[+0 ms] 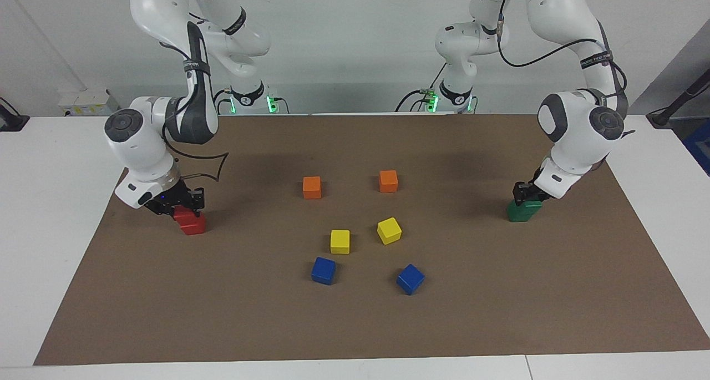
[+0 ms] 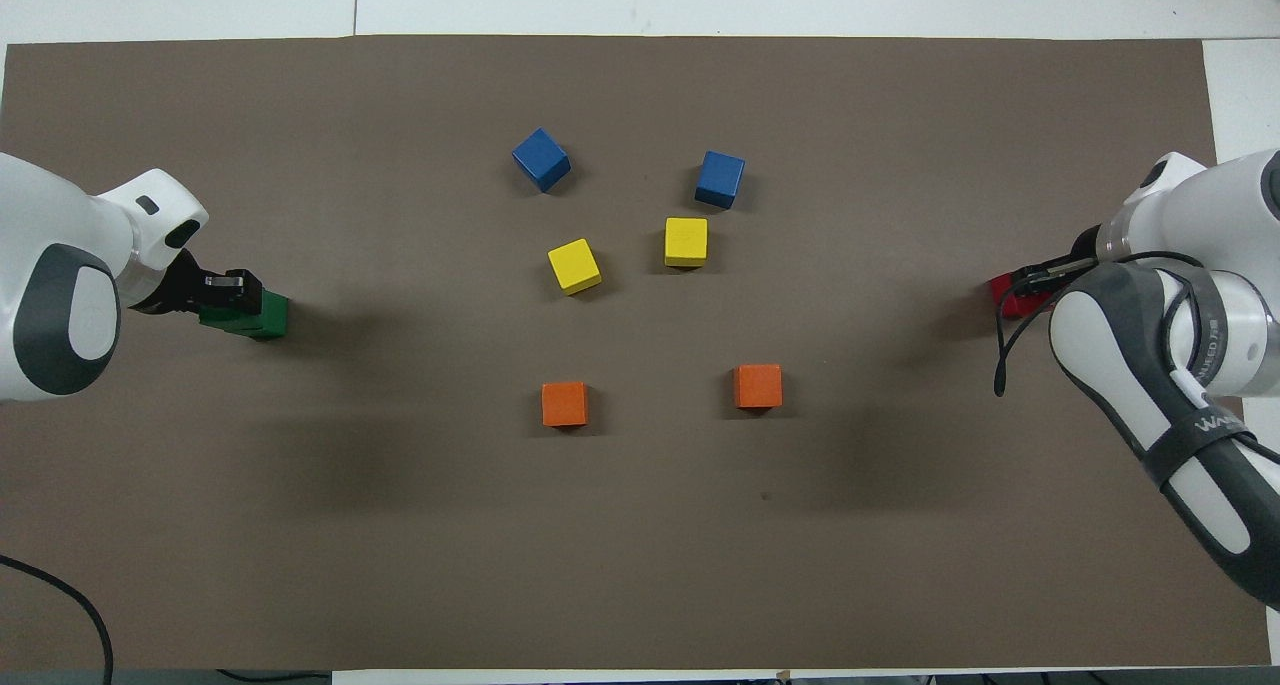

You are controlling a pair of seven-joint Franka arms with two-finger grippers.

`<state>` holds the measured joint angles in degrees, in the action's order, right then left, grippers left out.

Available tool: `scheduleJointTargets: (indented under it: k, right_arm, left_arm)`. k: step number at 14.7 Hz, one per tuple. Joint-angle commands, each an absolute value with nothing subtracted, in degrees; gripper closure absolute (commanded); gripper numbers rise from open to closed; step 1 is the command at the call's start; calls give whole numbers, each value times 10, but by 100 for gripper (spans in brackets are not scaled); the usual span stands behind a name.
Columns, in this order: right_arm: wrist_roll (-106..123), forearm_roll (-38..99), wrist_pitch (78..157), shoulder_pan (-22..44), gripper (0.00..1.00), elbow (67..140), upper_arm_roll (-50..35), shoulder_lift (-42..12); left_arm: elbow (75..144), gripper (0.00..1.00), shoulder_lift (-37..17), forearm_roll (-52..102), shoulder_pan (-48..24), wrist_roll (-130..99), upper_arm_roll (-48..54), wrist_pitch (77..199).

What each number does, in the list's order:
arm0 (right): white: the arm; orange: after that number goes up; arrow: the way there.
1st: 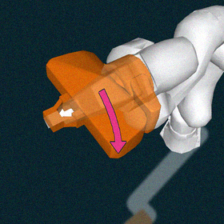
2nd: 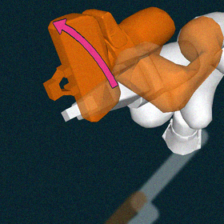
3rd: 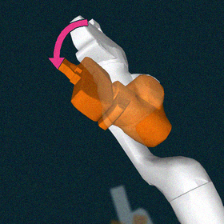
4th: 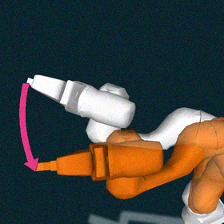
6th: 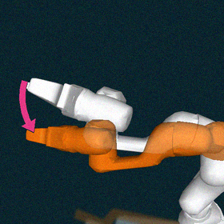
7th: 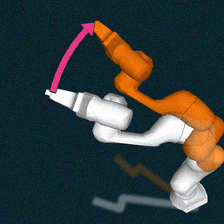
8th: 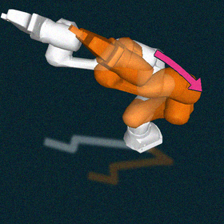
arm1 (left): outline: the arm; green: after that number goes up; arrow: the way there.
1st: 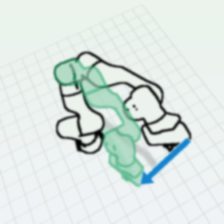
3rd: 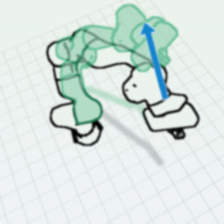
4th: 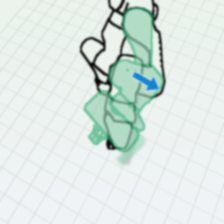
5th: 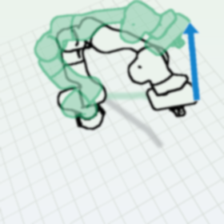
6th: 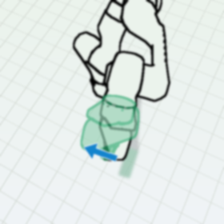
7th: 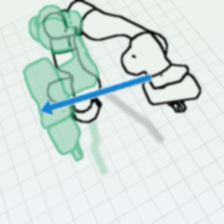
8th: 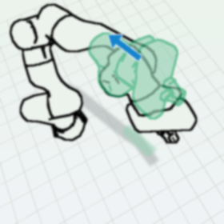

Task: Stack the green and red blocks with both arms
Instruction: 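Lower green onto green with the left gripper while the right gripper lowers red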

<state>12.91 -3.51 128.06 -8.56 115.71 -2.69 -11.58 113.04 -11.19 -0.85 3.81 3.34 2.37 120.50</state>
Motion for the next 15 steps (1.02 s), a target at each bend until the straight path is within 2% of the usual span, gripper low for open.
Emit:
scheduleJointTargets:
  k: [1, 4, 5, 6, 8, 9, 11, 15]
  right_arm:
    - [150, -29, 1288, -90, 100, 1172, -29, -105]
    - [149, -29, 1291, -89, 100, 1172, -29, -106]
    - [146, -29, 1291, -88, 88, 1172, -30, -106]
    - [143, -29, 1291, -88, 62, 1172, -30, -106]
    - [139, -29, 1291, -88, 20, 1172, -30, -106]
    - [135, -29, 1291, -88, 12, 1172, -29, -107]
    - [134, -29, 1291, -88, 1, 1172, -29, -106]
    - [135, -29, 1292, -88, 0, 1172, -30, -107]
  left_arm:
    - [1152, 2, -108, -16, 33, 44, 19, 1216]
    - [1151, 0, -108, -16, 34, 44, 19, 1216]
    - [1149, 0, -109, -16, 34, 45, 19, 1214]
    - [1147, 0, -109, -16, 36, 44, 19, 1211]
    - [1137, 0, -107, -16, 36, 44, 19, 1209]
    - [1125, 0, -106, -16, 38, 44, 19, 1196]
    - [1088, 0, -104, -16, 39, 44, 19, 1158]
    - [1018, 0, -84, -16, 40, 44, 19, 1053]
